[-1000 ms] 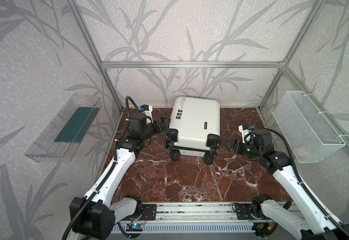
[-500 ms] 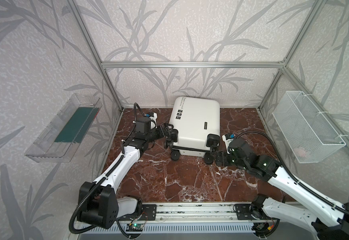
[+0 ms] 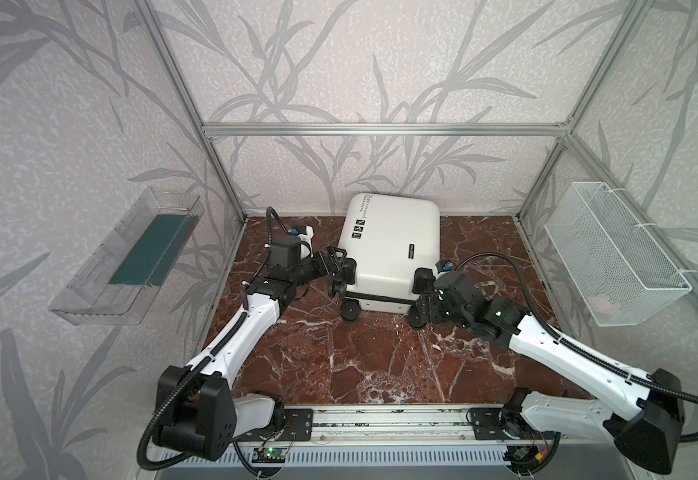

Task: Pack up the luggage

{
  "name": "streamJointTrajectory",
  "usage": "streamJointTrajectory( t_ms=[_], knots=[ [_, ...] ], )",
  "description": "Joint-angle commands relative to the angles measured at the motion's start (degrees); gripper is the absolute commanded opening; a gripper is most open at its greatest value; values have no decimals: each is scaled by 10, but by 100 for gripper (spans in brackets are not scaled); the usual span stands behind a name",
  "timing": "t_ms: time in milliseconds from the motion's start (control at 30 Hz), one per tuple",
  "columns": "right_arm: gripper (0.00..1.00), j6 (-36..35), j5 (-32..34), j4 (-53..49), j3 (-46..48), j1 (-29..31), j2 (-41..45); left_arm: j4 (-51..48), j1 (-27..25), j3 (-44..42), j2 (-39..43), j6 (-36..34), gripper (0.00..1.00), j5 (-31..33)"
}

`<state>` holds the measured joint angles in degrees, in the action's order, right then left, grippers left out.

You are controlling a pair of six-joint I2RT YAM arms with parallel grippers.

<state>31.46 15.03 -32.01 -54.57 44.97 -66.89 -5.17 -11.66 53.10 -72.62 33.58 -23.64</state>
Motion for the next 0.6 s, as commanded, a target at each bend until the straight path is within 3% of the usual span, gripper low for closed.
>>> streamJointTrajectory(
  t_ms=[0,67,267,333,567],
  knots=[
    [77,6,16,23,-5,5,-9,10,1,4,13,0,99,2],
    [69,5,12,27,-6,5,-16,10,1,4,13,0,99,1],
    [28,4,6,34,-3,6,-20,11,1,4,16,-2,99,1],
    [22,3,9,34,-2,6,-15,11,1,3,17,-3,99,1],
    [19,-23,34,36,-16,6,19,9,1,4,18,-6,99,1]
  ],
)
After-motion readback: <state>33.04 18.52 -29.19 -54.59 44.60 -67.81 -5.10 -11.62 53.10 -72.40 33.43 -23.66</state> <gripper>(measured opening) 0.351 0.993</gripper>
